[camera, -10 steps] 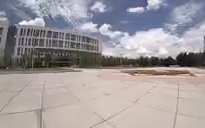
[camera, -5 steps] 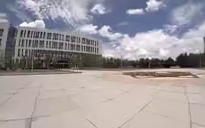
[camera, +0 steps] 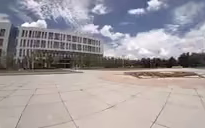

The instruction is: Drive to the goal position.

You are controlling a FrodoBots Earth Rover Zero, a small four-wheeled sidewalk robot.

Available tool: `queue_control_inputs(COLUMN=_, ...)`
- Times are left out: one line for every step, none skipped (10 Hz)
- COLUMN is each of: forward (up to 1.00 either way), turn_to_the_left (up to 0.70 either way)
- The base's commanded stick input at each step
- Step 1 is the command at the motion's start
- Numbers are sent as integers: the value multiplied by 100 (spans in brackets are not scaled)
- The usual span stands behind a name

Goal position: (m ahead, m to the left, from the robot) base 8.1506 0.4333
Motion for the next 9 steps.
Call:
queue_control_inputs(forward=70, turn_to_the_left=10)
queue_control_inputs(forward=70, turn_to_the_left=16)
queue_control_inputs(forward=70, turn_to_the_left=10)
queue_control_inputs(forward=70, turn_to_the_left=3)
queue_control_inputs(forward=70, turn_to_the_left=15)
queue_control_inputs(forward=70, turn_to_the_left=5)
queue_control_inputs(forward=70, turn_to_the_left=12)
queue_control_inputs(forward=70, turn_to_the_left=14)
queue_control_inputs(forward=70, turn_to_the_left=2)
